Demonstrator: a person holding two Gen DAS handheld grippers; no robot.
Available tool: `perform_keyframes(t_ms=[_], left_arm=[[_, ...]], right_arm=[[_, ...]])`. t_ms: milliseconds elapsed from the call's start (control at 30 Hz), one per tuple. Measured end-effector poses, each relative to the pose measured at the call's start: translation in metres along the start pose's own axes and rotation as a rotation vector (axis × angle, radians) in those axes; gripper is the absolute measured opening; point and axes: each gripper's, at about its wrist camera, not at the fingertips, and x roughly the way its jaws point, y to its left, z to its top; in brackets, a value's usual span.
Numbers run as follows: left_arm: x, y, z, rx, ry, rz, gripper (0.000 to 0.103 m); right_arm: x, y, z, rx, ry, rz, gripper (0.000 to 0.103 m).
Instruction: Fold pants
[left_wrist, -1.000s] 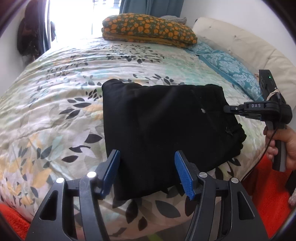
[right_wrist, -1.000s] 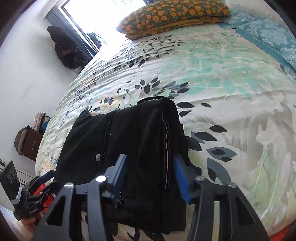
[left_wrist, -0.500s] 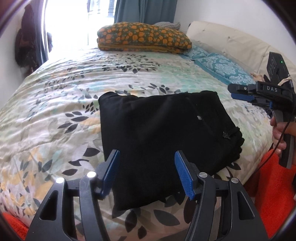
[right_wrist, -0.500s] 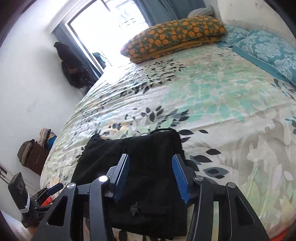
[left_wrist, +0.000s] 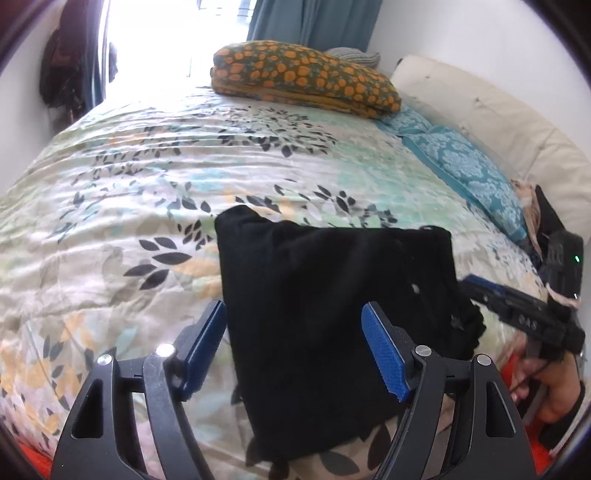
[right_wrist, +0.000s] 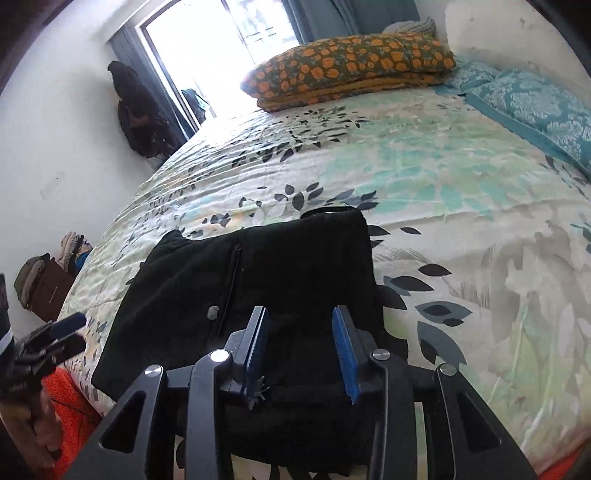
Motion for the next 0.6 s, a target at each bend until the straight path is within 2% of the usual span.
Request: perform_keyframes(t_ms=[33, 100, 167, 200, 267, 300, 333, 367, 400, 467, 533, 600], left_arm=[[0.019, 0.006, 0.016, -0.006, 0.033, 0.037, 0.077], [0.065, 0.01, 0.038, 0.033, 0.136, 0.094, 0.077], [0.11, 0.011, 0.052, 0.102, 0.229, 0.162, 0.078], [0.127, 0.013, 0.057, 0.119, 0.249, 0.198, 0.078], [0.15, 0.027, 0.068, 0.075, 0.262, 0.273, 0.08], [0.158, 0.037, 0.073, 0.017, 0.274, 0.258, 0.08], [0.164, 0.047, 0.077, -0.043, 0.277, 0.27, 0.08], [0.167, 0.055, 0.082, -0.077, 0.274, 0.316, 0.08], [0.167, 0.061, 0.085, -0.093, 0.264, 0.365, 0.08], [0.159, 0.072, 0.089, -0.125, 0.239, 0.41, 0.077], [0.139, 0.081, 0.088, -0.151, 0.206, 0.418, 0.076], [0.112, 0.083, 0.082, -0.155, 0.162, 0.387, 0.076]], right_arm=[[0.007, 0.008, -0.003, -0.038, 0.026, 0.008, 0.054], [0.03, 0.014, -0.016, -0.079, 0.111, -0.021, 0.056], [0.035, 0.012, -0.026, -0.069, 0.094, -0.036, 0.057], [0.035, 0.012, -0.026, -0.066, 0.092, -0.041, 0.057], [0.035, 0.014, -0.027, -0.088, 0.1, -0.052, 0.057], [0.035, 0.013, -0.028, -0.09, 0.097, -0.047, 0.057], [0.035, 0.012, -0.029, -0.088, 0.093, -0.043, 0.057], [0.035, 0.011, -0.03, -0.084, 0.091, -0.038, 0.057], [0.035, 0.011, -0.03, -0.085, 0.089, -0.038, 0.057], [0.035, 0.012, -0.031, -0.088, 0.089, -0.038, 0.057], [0.033, 0.011, -0.032, -0.086, 0.082, -0.033, 0.057], [0.031, 0.01, -0.032, -0.083, 0.07, -0.021, 0.057]])
